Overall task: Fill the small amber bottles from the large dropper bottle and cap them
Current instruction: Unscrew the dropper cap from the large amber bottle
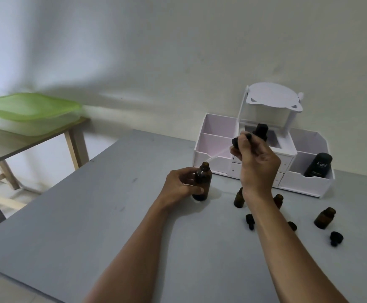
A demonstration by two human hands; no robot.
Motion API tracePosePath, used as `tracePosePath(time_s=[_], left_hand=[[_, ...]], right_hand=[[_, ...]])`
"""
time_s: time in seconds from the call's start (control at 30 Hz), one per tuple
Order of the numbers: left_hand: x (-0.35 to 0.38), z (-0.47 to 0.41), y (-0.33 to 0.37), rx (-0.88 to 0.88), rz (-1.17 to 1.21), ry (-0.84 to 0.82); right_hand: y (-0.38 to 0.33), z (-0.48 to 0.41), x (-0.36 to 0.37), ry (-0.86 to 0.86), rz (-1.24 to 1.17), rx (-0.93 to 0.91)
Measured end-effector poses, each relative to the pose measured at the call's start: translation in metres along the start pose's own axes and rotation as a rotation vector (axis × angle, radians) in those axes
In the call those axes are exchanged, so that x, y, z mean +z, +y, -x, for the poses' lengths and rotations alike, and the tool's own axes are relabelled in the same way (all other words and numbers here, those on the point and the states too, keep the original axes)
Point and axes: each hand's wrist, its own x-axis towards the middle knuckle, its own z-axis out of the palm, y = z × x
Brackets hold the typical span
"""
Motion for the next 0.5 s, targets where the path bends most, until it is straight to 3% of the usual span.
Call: tracePosePath(time_s=[0.2, 0.5], left_hand=[[-0.001, -0.002, -0.002, 0.004, -0.021, -0.001], [-0.001, 0.001, -0.001, 0.037, -0.061, 0.0]], right_hand=[[0.006, -0.004, 0.005, -0.086, 0.155, -0.025], [0.029, -0.002, 0.021, -0.362, 0.543, -0.041]])
